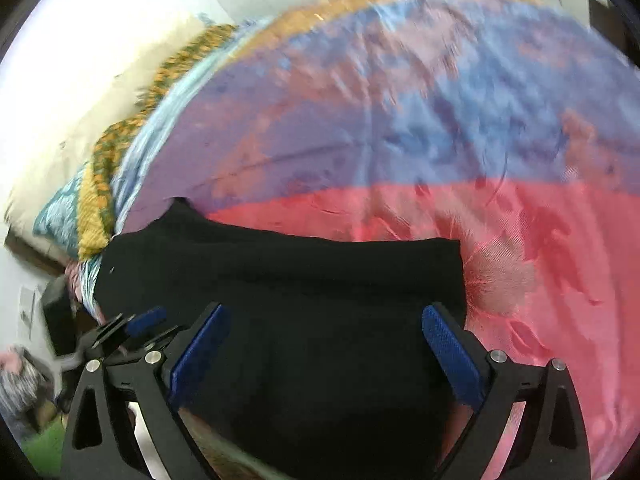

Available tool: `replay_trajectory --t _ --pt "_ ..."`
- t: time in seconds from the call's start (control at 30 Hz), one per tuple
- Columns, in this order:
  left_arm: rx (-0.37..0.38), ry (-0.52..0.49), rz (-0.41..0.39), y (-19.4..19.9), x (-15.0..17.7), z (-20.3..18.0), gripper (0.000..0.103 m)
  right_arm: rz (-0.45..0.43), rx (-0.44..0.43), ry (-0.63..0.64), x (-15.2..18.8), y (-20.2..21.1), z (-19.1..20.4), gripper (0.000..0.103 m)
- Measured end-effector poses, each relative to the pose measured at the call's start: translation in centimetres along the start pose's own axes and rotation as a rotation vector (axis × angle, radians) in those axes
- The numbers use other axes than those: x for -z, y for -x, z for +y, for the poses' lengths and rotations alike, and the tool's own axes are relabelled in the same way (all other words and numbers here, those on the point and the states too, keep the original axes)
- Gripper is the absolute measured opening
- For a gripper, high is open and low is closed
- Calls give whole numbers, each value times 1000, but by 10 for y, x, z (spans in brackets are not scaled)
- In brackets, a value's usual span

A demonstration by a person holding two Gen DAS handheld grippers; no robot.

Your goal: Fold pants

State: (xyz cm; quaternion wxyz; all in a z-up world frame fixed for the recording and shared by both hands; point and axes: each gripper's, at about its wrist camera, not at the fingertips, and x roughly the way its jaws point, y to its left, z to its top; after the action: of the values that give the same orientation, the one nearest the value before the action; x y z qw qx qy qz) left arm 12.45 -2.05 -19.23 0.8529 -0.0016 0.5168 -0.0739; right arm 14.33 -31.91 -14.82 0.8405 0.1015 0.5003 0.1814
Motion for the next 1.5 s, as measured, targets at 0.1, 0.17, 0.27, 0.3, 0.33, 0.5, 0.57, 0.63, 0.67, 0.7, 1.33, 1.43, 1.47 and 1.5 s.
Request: replay_trajectory --t 0.1,0.17,0.27,0.3,0.33,0.5,0.57,0.63,0.67,0.7,1.33,1.43,1.47,1.5 --pt "-6 -3 -1 -1 0 -1 62 -38 24 56 24 19 18 97" --pt "-10 -4 -2 -1 0 -1 62 -44 33 70 44 21 20 97" --pt "-20 -12 -2 -2 0 -4 64 62 66 31 71 -9 4 98" --pt "-23 -15 0 -2 0 -5 64 67 88 30 78 -15 0 99" --pt "-26 -20 2 -3 0 -5 64 34 99 52 84 -19 -1 101" --pt "-15 -15 -7 -4 1 -5 69 1 96 34 84 -22 -6 103" --pt "-16 -19 -11 -3 2 -6 72 -11 84 33 85 -21 -8 103" --pt "-26 -26 -12 -2 4 -9 74 -17 82 31 86 -20 -9 103" --pt "-29 -22 -13 1 4 -10 74 -18 84 33 87 -19 -7 103" --pt "-25 -13 -14 4 4 -9 74 -20 86 35 88 -20 -6 103" --pt "-68 249 -132 72 59 64 81 -29 119 60 90 -26 -2 103" --pt "-84 324 -133 75 68 87 81 -29 120 61 90 -26 -1 103" --pt "-85 343 -133 75 69 93 81 -29 120 60 90 -26 -1 103" --pt "-86 371 -135 77 71 101 81 -29 120 60 90 -26 -1 103"
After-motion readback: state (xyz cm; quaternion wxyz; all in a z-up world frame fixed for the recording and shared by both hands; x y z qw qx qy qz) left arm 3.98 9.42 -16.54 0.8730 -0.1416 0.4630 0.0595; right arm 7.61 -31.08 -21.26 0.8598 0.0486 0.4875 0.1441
